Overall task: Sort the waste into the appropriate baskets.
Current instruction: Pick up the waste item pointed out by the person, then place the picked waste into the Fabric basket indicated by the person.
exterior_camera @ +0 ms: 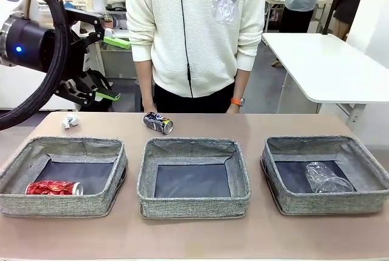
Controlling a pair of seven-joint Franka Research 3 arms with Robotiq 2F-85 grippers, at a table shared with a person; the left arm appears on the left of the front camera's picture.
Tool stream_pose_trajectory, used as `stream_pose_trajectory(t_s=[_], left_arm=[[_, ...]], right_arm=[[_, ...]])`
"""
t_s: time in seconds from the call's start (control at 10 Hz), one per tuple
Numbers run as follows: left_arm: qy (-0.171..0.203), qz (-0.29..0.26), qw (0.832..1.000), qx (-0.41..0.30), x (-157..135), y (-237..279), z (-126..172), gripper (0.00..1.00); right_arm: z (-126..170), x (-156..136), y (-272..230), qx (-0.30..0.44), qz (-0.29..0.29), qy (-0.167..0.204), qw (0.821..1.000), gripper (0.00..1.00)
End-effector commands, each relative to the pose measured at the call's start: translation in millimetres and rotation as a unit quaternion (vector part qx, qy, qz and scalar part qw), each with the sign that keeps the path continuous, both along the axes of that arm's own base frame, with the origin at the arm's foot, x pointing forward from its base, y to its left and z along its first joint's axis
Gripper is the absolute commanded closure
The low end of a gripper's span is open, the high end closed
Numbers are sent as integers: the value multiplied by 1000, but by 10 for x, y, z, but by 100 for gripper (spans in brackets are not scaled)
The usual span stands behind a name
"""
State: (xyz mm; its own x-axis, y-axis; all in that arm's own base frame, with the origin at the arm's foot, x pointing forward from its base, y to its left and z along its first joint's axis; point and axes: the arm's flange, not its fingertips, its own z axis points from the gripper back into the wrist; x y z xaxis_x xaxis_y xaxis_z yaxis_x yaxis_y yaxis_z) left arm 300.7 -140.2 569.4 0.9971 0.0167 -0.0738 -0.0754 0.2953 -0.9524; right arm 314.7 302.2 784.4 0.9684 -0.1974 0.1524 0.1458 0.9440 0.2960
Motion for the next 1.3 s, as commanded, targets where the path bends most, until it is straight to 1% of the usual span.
stream_pose_trajectory(t_s=[0.0, 1.2], left_arm=[[2, -4, 1000, 4, 1, 11, 15, 0], [2, -4, 1000, 4, 1, 11, 15, 0]], right_arm=[[-19, -22, -4, -2, -1, 0, 1000, 87], [-19, -22, -4, -2, -1, 0, 1000, 87]])
